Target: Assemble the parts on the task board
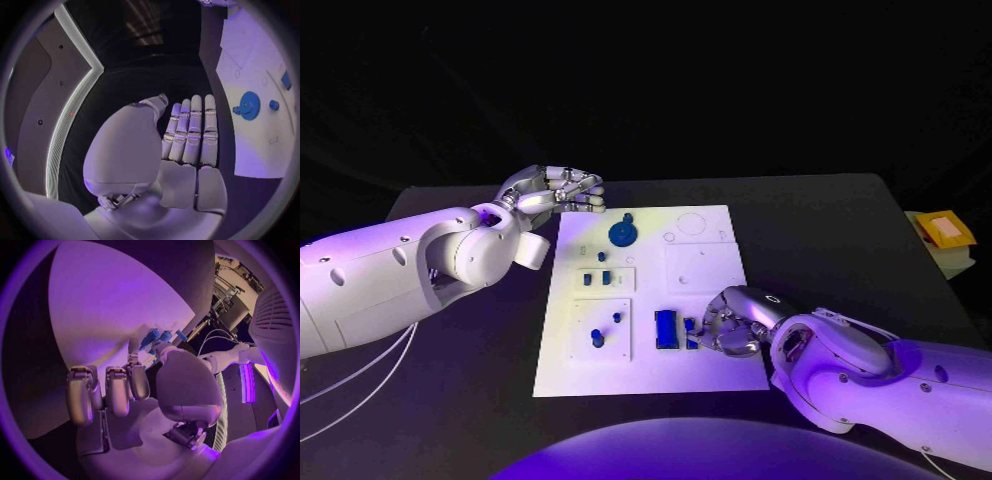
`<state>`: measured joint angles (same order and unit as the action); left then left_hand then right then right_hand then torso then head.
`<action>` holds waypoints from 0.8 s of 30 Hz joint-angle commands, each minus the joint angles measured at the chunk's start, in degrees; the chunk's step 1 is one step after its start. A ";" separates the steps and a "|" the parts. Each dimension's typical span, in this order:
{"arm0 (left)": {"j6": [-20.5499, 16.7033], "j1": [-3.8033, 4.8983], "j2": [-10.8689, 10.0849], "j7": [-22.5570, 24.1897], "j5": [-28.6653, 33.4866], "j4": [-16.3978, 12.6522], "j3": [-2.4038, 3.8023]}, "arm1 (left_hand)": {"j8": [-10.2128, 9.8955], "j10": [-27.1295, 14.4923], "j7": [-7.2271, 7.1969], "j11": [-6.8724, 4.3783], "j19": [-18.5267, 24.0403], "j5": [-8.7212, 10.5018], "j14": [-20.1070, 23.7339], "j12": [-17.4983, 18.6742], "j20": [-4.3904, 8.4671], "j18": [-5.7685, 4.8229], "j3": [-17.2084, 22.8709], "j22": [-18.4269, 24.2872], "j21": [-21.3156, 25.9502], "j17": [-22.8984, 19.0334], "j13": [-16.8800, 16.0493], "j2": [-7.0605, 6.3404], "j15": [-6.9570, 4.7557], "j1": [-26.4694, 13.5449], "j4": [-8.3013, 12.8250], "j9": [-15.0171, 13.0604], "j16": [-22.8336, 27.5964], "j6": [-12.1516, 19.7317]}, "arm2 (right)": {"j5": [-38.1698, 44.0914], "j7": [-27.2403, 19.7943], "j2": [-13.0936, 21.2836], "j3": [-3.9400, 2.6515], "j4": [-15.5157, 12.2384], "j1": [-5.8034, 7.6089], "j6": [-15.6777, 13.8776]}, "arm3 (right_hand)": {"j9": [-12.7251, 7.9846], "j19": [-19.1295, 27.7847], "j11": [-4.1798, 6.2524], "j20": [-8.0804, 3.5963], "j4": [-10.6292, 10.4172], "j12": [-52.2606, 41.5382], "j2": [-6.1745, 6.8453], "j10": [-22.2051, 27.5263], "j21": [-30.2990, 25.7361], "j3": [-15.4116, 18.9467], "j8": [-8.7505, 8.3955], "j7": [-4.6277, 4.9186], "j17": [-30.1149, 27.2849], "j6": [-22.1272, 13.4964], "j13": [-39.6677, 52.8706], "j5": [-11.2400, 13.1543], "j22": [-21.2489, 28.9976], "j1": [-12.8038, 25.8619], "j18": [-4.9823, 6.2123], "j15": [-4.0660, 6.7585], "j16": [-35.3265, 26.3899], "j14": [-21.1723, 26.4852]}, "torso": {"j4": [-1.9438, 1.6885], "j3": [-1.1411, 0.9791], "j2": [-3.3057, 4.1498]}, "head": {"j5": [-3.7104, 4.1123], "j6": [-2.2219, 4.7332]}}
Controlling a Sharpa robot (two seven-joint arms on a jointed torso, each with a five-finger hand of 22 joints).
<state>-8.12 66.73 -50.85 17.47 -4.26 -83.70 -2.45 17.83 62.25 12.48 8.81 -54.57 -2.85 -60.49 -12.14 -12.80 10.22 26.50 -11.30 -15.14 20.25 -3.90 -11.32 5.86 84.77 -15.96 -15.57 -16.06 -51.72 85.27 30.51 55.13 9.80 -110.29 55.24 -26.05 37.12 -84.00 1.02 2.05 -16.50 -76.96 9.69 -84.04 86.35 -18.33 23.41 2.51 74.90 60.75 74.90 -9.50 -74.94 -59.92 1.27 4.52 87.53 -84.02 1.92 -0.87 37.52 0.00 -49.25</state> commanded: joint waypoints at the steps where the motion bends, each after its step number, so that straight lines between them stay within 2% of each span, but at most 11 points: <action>1: 0.90 0.02 0.01 0.30 -0.15 -0.06 0.03 | -0.09 -0.26 -0.08 -0.03 -0.38 -0.06 -0.24 0.26 -0.08 0.15 0.28 0.09 0.31 0.06 -0.07 0.23 0.28 -0.21 -0.08 -0.06 0.21 0.42 | 0.39 -0.66 0.17 0.01 -0.34 -0.06 1.04 | -0.08 -4.40 0.47 -0.52 -0.12 0.20 -0.19 -1.12 -0.01 0.44 -0.34 0.11 10.39 -0.04 6.68 0.37 -13.97 -0.68 -0.45 0.35 0.12 -5.00 | 0.07 -0.04 0.04 | -0.06 -0.05; 4: 0.91 0.02 0.02 0.29 -0.15 0.00 0.03 | -0.09 -0.26 -0.08 -0.03 -0.38 -0.06 -0.24 0.26 -0.08 0.15 0.28 0.09 0.31 0.06 -0.07 0.23 0.28 -0.21 -0.08 -0.06 0.21 0.42 | 0.33 -0.77 0.22 0.01 -0.34 -0.06 1.02 | -0.12 -4.38 0.46 -0.51 -0.18 0.23 -0.43 -1.12 -0.05 0.79 -0.36 0.12 10.39 -0.02 6.68 1.25 -13.96 -1.09 -0.44 0.34 0.12 -5.00 | 0.06 -0.05 0.02 | -0.02 0.01; 9: 0.93 0.01 0.02 0.25 -0.15 0.05 0.02 | -0.09 -0.26 -0.08 -0.03 -0.38 -0.06 -0.24 0.26 -0.08 0.15 0.28 0.09 0.31 0.06 -0.07 0.23 0.28 -0.21 -0.08 -0.06 0.21 0.42 | 0.15 -0.84 0.18 0.01 0.00 -0.07 1.17 | -0.15 -4.41 0.44 -0.50 -0.30 0.26 -0.70 -1.11 0.02 1.08 -0.36 0.13 10.42 0.02 6.68 1.68 -13.98 -0.92 -0.46 0.34 0.13 -5.01 | -0.04 -0.03 0.05 | 0.00 -0.03; 14: 0.93 0.01 0.08 0.23 -0.15 0.06 0.01 | -0.09 -0.26 -0.08 -0.03 -0.38 -0.06 -0.24 0.26 -0.08 0.15 0.28 0.09 0.31 0.06 -0.07 0.23 0.28 -0.21 -0.08 -0.06 0.21 0.42 | -0.14 -0.92 -0.10 0.01 0.85 -0.07 1.75 | -0.15 -4.41 0.44 -0.50 -0.30 0.21 -0.74 -1.13 0.02 1.11 -0.36 0.13 10.46 0.02 6.71 1.72 -13.98 -0.91 -0.46 0.33 0.15 -5.02 | -0.06 0.01 0.08 | 0.04 0.25; 19: 0.97 0.01 0.10 0.20 -0.15 -0.01 0.00 | -0.05 -0.27 -0.08 -0.02 -0.43 -0.06 -0.29 0.22 -0.10 0.15 0.34 0.17 0.43 0.21 -0.08 0.25 0.30 -0.33 -0.13 -0.09 0.36 0.42 | -0.31 -1.04 -0.46 0.01 1.86 -0.07 2.40 | -0.16 -4.50 0.48 -0.50 -0.13 0.00 -0.89 -1.22 0.23 1.32 -0.33 0.08 10.57 0.07 6.86 2.20 -14.04 -1.34 -0.50 0.34 0.21 -5.04 | -0.09 -0.02 0.08 | -0.13 -0.01; 24: 0.98 0.01 0.08 0.19 -0.15 0.04 0.00 | -0.05 -0.27 -0.08 -0.02 -0.43 -0.06 -0.29 0.22 -0.10 0.15 0.34 0.17 0.43 0.21 -0.08 0.25 0.30 -0.33 -0.13 -0.09 0.36 0.42 | -0.50 -1.28 -0.97 0.01 2.42 -0.07 2.81 | -0.20 -4.57 0.53 -0.53 -0.08 -0.18 -0.72 -1.31 0.38 2.15 -0.27 0.04 10.68 0.15 7.02 3.71 -14.09 -3.31 -0.53 0.38 0.27 -5.06 | -0.07 -0.01 0.10 | -0.20 -0.20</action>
<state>-8.08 66.72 -50.84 17.42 -4.28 -83.60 -2.48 17.83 62.25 12.48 8.81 -54.57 -2.85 -60.49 -12.14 -12.80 10.22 26.50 -11.18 -14.91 20.40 -3.90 -11.32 5.86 84.77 -15.96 -15.61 -16.07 -51.72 84.92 29.40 54.26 9.63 -108.16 55.35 -25.21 37.20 -84.00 1.02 2.06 -16.59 -76.97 8.91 -84.04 86.58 -16.51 23.35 2.32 74.90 61.14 74.94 -5.97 -74.93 -62.91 1.26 4.52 87.53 -84.02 1.85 -0.87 37.59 -0.15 -49.33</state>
